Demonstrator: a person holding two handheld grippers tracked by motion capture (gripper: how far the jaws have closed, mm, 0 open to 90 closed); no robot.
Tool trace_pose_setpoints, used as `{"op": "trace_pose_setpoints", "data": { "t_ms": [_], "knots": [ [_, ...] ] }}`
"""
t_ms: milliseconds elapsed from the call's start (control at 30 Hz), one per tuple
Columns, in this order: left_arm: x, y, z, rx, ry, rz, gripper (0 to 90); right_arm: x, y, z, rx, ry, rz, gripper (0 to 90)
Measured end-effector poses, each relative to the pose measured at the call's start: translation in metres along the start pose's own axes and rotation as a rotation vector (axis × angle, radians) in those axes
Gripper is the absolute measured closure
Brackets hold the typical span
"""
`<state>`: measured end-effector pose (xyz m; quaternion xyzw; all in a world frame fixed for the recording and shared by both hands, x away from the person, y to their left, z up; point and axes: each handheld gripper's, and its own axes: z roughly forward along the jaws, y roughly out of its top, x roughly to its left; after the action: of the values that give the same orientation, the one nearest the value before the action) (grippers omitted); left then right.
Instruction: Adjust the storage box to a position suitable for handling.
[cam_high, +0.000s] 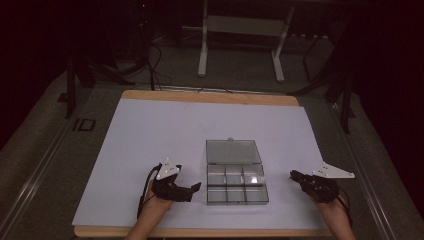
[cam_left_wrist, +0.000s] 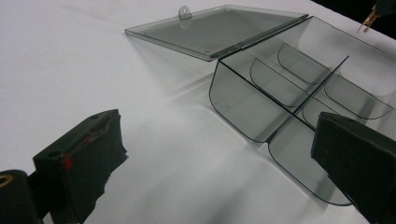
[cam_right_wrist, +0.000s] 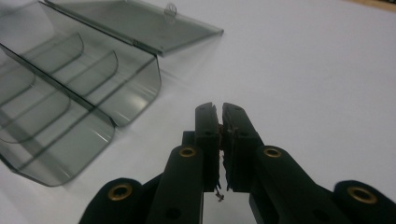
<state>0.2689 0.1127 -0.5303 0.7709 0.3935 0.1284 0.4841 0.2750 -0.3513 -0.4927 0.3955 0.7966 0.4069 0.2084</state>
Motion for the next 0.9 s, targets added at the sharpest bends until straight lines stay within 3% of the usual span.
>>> {"op": "trace_pose_setpoints", "data": {
  "t_ms": [267,700,900],
  "knots": [
    [-0.001,-0.002,0.000,-0.012,0.010,0.025,3.0,0.006,0.020,-0.013,-0.040,0.021,-0.014,85.5],
    [0.000,-0.002,-0.001,-0.022,0.007,0.021,3.0,0.017,0.040,-0.022,-0.087,0.070,-0.038,85.5],
    [0.000,-0.003,-0.001,-0.026,0.006,0.023,3.0,0.031,0.052,-0.023,-0.100,0.101,-0.080,85.5]
  ]
}}
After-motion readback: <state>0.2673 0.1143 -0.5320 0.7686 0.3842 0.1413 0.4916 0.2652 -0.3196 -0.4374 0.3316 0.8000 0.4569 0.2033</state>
